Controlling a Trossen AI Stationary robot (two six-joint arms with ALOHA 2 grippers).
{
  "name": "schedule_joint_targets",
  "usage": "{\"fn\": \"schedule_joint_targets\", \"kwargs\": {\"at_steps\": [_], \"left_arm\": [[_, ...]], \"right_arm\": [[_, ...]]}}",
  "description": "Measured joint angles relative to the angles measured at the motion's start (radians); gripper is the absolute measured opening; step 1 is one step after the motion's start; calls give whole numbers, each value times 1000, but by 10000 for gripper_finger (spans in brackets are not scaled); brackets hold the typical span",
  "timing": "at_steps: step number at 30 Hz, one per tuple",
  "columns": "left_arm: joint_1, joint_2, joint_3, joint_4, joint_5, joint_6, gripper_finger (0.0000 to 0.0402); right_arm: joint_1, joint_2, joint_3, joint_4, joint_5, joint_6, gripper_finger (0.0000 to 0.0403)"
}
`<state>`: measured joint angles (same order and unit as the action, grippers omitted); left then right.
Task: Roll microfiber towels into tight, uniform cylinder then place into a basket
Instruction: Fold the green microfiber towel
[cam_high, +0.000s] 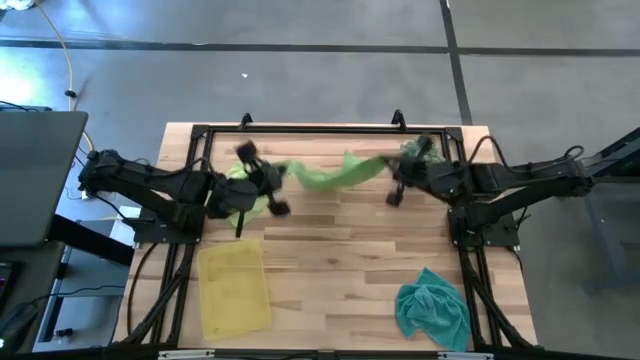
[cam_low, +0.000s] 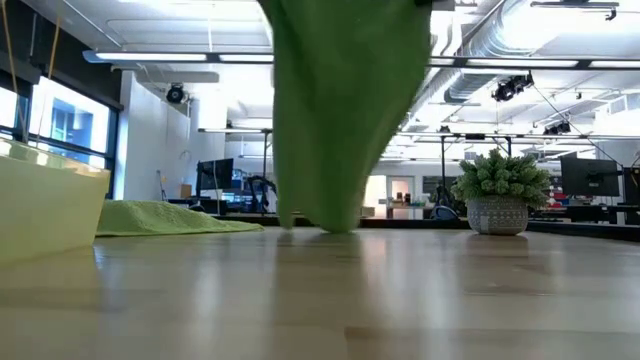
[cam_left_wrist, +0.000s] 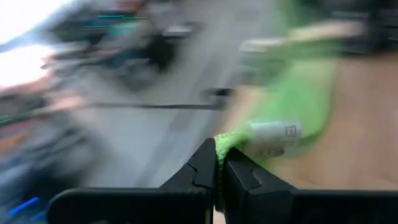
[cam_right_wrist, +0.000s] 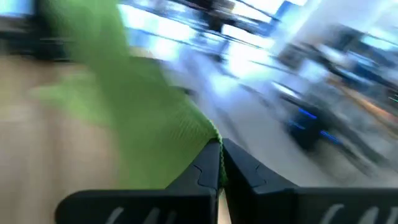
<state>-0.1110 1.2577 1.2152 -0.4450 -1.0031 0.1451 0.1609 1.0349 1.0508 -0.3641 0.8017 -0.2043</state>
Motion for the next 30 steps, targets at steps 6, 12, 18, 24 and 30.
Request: {"fn": "schedule_joint_targets", "kwargs": {"at_steps": [6, 12, 18, 24, 30], "left_arm": [[-45, -3, 36, -30, 95, -25, 0], [-53, 1, 37, -46, -167, 34, 0], [22, 2, 37, -42, -209, 151, 0], [156, 3, 37, 42, -205, 248, 0], [168, 3, 37, 121, -204, 290, 0]], "right_arm": [[14, -1, 41, -87, -344, 73, 0], [43, -3, 48, -110, -98, 36, 0], [18, -3, 48, -84, 77, -189, 0], [-66, -2, 48, 68, 100, -398, 0], [-89, -1, 48, 53, 102, -447, 0]]}}
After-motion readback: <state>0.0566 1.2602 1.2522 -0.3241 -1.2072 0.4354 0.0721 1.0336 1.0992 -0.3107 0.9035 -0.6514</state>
